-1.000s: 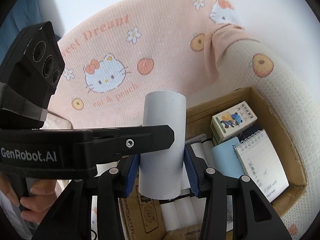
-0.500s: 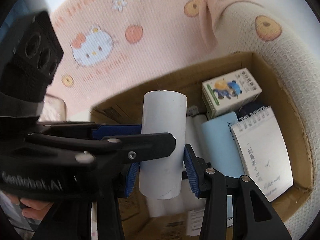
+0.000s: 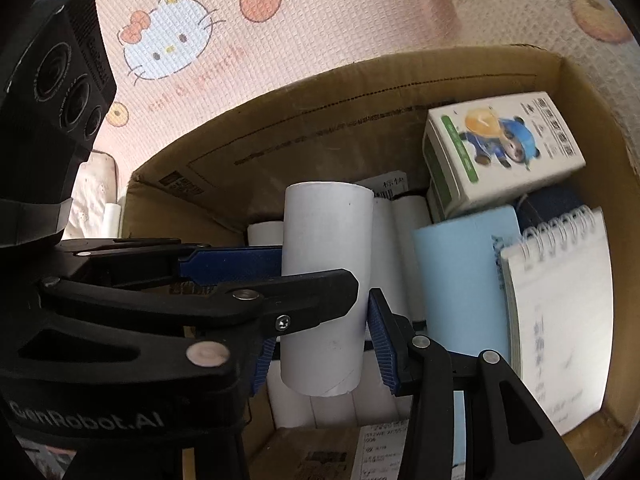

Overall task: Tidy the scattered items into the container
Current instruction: 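Lower the tube into the box beside the other tubes with both grippers, then open both grippers and lift them away from the box, then move both grippers over the mat to the last white tube, then close the left gripper on the white tube while the right gripper closes on it, then lift and carry the upright tube with both grippers over the cardboard box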

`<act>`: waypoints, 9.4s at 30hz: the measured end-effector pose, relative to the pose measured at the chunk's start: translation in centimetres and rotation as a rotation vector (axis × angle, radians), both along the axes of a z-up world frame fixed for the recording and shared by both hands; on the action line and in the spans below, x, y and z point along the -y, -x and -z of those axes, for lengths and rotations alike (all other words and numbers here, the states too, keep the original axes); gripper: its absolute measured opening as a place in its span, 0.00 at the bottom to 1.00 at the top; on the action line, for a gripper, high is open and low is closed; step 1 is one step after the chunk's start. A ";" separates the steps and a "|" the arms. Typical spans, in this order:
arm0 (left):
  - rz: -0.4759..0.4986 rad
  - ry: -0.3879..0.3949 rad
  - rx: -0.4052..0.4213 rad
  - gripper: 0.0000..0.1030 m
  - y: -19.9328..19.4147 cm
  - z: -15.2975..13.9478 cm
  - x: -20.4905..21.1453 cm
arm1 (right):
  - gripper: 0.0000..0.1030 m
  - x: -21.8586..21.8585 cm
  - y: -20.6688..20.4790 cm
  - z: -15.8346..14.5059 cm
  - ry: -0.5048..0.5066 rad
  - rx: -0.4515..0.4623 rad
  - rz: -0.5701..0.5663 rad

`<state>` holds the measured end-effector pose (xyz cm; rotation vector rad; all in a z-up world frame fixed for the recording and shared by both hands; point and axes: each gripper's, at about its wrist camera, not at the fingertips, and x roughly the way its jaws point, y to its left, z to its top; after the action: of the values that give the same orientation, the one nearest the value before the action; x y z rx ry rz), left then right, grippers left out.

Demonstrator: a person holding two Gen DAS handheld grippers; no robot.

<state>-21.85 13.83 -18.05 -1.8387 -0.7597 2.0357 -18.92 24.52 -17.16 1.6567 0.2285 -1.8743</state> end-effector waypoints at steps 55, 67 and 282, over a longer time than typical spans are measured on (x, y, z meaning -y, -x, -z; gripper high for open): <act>-0.095 0.156 -0.284 0.54 -4.5 -5.8 3.8 | 0.47 1.8 -8.8 -6.5 -0.106 -0.086 0.089; 0.025 0.164 -0.451 0.54 -9.8 -7.9 3.8 | 0.53 0.7 -11.4 -9.5 -0.081 -0.172 0.190; -0.200 -0.070 -0.310 0.42 -12.3 -7.8 15.9 | 0.38 13.5 -15.3 -6.1 0.310 -0.280 0.066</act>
<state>-9.57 -2.09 -10.27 -1.4100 -0.9397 2.3124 -3.67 11.02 -11.05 1.2079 -0.0052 -2.0693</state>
